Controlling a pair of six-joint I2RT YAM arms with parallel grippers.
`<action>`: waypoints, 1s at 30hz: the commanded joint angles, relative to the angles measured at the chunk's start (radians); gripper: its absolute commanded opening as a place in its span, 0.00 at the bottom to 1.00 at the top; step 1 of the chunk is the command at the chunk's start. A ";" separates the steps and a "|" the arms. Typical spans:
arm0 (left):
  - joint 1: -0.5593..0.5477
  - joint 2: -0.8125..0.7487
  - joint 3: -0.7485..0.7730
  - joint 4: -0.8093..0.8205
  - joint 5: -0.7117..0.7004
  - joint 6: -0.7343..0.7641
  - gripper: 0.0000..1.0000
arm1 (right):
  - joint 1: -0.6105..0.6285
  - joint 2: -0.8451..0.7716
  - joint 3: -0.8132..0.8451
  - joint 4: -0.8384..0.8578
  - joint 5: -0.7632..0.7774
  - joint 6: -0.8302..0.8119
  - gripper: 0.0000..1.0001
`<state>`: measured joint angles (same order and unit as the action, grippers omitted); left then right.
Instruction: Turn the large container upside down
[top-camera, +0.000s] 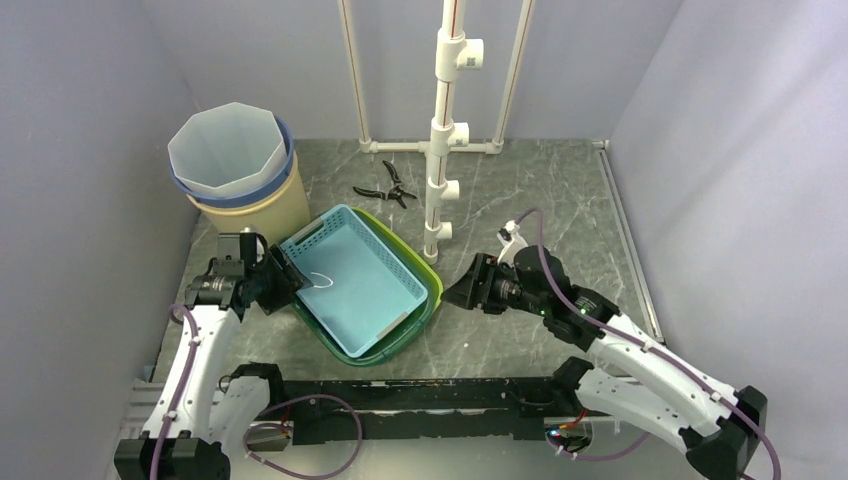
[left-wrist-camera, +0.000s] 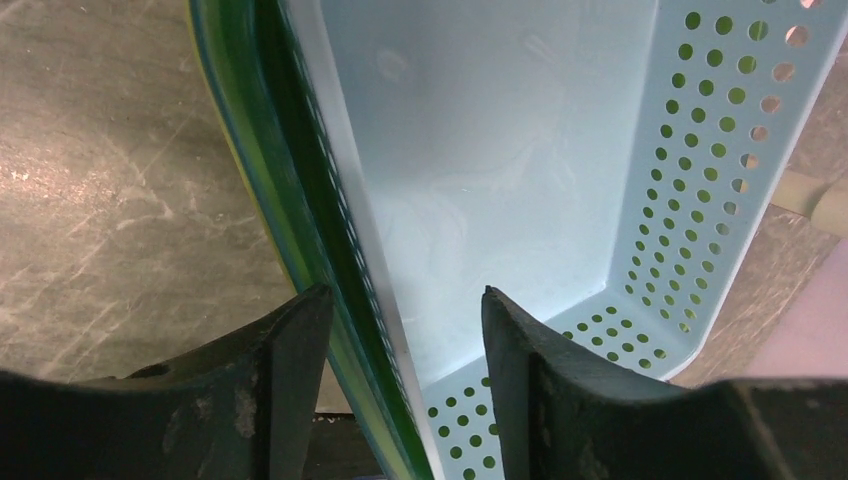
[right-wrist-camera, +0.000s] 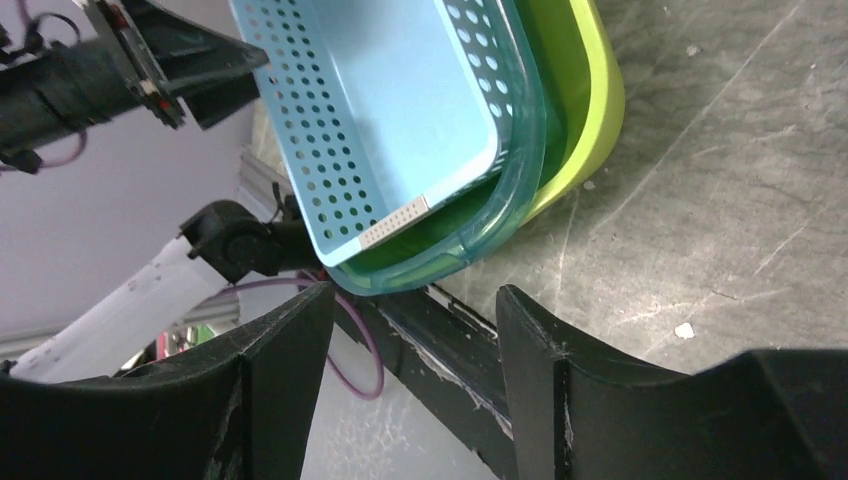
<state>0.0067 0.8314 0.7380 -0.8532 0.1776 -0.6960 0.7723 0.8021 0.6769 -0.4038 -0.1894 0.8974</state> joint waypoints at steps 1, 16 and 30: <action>-0.001 -0.011 -0.007 0.055 0.001 -0.021 0.59 | 0.005 -0.055 -0.047 0.083 0.064 0.069 0.64; -0.001 -0.040 -0.061 0.136 0.077 -0.020 0.25 | 0.005 0.055 -0.068 0.234 -0.040 0.069 0.71; -0.030 -0.062 -0.059 0.129 0.104 -0.022 0.03 | 0.010 0.152 -0.066 0.363 -0.090 0.156 0.74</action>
<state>-0.0120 0.7807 0.6743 -0.7479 0.2398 -0.7292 0.7753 0.9440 0.5869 -0.1066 -0.2474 1.0271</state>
